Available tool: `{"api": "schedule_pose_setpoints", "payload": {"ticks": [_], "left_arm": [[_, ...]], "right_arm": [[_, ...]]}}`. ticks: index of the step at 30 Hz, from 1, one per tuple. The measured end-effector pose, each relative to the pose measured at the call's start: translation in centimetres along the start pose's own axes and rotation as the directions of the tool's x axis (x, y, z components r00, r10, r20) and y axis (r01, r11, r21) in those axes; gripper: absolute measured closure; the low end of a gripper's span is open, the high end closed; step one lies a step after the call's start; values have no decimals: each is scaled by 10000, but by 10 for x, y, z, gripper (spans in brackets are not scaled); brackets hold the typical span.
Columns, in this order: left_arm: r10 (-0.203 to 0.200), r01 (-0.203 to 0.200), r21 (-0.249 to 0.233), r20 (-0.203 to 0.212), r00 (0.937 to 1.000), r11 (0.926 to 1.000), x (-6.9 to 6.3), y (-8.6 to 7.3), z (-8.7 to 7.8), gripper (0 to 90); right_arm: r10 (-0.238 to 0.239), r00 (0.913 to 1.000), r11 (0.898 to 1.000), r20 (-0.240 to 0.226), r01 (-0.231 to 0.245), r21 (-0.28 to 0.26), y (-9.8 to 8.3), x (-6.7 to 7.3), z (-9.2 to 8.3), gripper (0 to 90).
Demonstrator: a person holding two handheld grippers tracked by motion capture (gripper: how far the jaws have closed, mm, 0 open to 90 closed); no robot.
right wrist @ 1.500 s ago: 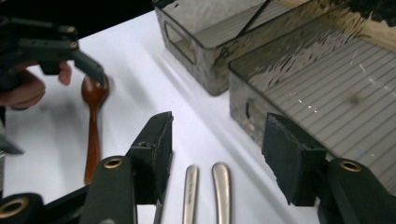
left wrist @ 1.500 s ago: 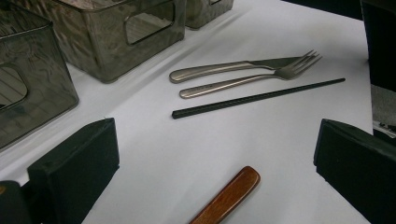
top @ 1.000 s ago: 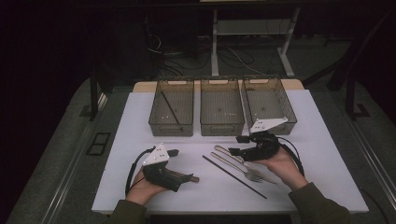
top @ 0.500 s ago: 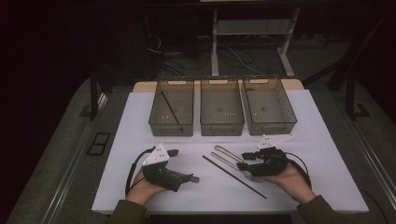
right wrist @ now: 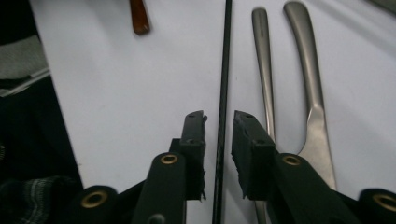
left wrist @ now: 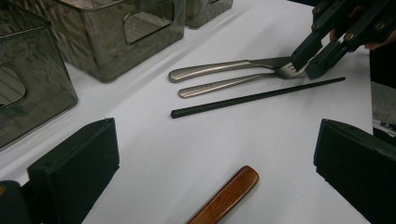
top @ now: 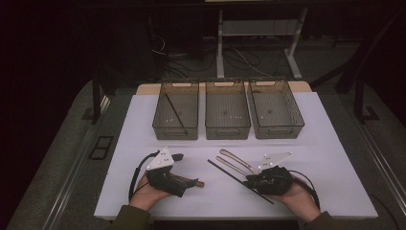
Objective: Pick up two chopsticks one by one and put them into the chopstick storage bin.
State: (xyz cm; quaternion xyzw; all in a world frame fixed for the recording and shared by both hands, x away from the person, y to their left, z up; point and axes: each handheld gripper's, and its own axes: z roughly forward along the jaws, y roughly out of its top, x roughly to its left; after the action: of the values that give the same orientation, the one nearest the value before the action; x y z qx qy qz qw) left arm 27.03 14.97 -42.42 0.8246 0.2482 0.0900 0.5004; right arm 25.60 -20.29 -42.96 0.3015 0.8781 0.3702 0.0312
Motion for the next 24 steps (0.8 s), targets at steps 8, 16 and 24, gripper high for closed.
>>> {"api": "schedule_pose_setpoints", "payload": {"ticks": [8,16,24], "left_arm": [[4,-4,1,-4,10000,10000,0,0,0,0],[9,-9,11,4,10000,10000,0,0,0,0],[13,-13,14,4,10000,10000,0,0,0,0]], "right_arm": [[-229,9989,9984,415,206,531,-1,4,12,805],[-496,9961,9959,732,438,794,-1,8,17,830],[-602,9945,9949,859,528,863,-1,9,17,849]]}}
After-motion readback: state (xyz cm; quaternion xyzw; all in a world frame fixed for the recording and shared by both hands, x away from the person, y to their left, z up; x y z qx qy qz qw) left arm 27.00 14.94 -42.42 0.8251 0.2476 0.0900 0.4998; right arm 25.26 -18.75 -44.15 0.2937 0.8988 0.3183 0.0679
